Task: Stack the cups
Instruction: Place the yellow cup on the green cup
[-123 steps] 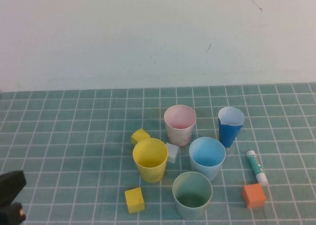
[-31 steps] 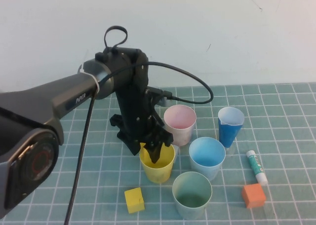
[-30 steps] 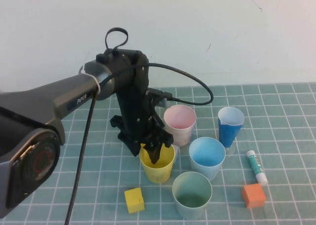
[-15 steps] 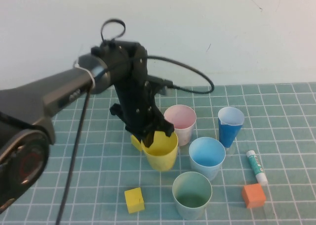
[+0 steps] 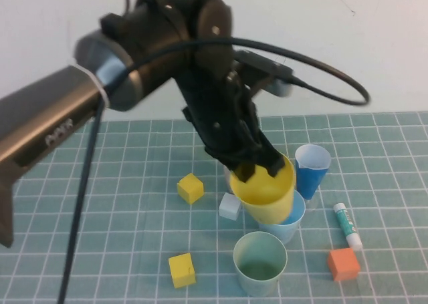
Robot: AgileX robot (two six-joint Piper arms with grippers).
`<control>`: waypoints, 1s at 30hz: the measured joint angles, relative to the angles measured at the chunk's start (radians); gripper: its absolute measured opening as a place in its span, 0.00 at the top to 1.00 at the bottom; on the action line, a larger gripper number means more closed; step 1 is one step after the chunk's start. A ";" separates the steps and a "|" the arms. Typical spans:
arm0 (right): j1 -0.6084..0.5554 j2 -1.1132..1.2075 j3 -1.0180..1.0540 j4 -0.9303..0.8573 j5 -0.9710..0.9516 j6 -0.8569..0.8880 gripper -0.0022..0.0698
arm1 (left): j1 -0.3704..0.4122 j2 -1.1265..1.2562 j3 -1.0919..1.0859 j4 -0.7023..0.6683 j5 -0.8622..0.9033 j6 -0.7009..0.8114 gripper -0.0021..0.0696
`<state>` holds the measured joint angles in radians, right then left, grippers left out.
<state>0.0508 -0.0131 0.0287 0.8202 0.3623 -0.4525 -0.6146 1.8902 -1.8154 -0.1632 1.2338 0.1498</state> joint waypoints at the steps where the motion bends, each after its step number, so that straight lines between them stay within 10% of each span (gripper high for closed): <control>1: 0.000 0.000 0.000 0.000 0.000 0.000 0.87 | -0.020 0.005 0.000 -0.002 -0.001 0.004 0.96; 30: 0.000 0.000 0.000 0.000 0.006 -0.002 0.87 | -0.064 0.128 0.092 0.030 -0.007 -0.026 0.96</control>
<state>0.0508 -0.0131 0.0287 0.8202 0.3684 -0.4549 -0.6787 2.0183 -1.7234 -0.1327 1.2266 0.1242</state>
